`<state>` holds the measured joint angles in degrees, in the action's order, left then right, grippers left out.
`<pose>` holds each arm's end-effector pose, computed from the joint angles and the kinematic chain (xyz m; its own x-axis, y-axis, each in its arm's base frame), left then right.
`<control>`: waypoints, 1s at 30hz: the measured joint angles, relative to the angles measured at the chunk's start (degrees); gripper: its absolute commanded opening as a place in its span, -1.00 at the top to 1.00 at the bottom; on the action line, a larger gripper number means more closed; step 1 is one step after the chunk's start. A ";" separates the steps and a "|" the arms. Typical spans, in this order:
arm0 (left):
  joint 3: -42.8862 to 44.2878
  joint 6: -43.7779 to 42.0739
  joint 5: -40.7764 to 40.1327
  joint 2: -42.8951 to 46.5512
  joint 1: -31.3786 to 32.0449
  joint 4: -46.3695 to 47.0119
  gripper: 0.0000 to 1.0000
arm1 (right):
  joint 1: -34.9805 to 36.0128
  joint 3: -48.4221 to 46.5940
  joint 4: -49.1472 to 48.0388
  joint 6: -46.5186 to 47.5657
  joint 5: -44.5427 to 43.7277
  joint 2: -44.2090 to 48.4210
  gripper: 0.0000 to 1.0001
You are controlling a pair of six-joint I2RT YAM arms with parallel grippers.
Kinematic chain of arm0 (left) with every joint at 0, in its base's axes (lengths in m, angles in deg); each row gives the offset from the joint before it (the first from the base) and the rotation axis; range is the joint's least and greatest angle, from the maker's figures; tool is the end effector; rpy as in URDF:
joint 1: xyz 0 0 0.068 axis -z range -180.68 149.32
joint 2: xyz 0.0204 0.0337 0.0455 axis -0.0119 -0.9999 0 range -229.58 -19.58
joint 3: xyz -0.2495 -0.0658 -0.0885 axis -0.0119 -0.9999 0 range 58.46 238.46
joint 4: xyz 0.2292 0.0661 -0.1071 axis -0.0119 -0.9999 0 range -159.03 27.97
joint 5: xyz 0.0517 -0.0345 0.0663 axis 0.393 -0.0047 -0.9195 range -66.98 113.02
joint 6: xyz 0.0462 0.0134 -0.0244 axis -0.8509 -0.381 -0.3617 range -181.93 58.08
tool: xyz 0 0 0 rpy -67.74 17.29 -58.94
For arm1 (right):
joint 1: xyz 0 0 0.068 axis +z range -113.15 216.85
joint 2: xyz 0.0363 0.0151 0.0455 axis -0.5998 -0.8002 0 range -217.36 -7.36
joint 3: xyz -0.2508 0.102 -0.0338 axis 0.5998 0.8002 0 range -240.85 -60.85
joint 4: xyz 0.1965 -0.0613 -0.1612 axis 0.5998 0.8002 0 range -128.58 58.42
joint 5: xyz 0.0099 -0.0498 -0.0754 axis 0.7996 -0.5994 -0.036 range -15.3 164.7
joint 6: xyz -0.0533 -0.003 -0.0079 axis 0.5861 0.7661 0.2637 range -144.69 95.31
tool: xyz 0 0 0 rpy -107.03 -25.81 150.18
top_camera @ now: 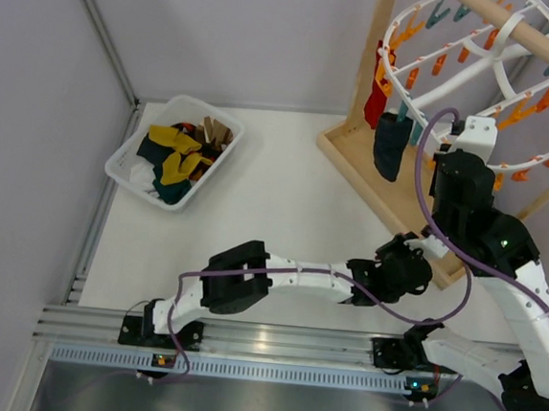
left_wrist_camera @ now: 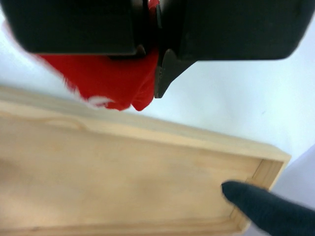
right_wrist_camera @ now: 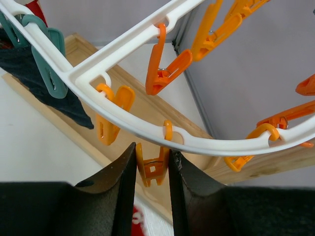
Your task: Remove the socks clipped to the hanger
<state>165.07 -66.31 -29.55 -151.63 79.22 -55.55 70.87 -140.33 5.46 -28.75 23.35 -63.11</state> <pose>0.1216 -0.5209 0.2274 -0.0211 0.3838 -0.9232 0.4696 0.8190 0.3298 0.1497 0.0674 0.4519 -0.2686 -0.1280 -0.9547 0.2775 0.9388 -0.2039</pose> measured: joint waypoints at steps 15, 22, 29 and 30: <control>-33.29 22.75 6.64 35.54 -18.73 -9.90 1.00 | 0.00 1.16 1.51 -4.59 7.61 7.37 -0.77; -39.21 27.91 13.90 42.01 -33.94 -18.01 1.00 | 0.00 2.38 5.22 -6.08 16.92 13.20 -0.99; -35.85 29.81 23.41 43.39 -55.43 -25.11 1.00 | 0.04 6.54 7.04 -7.10 23.52 20.98 -0.99; -34.10 30.08 25.31 42.99 -58.31 -25.83 1.00 | 0.07 6.93 7.23 -7.17 24.04 21.68 -0.99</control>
<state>130.98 -36.23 -4.24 -108.64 20.90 -81.38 70.94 -133.40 12.69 -35.92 47.39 -41.42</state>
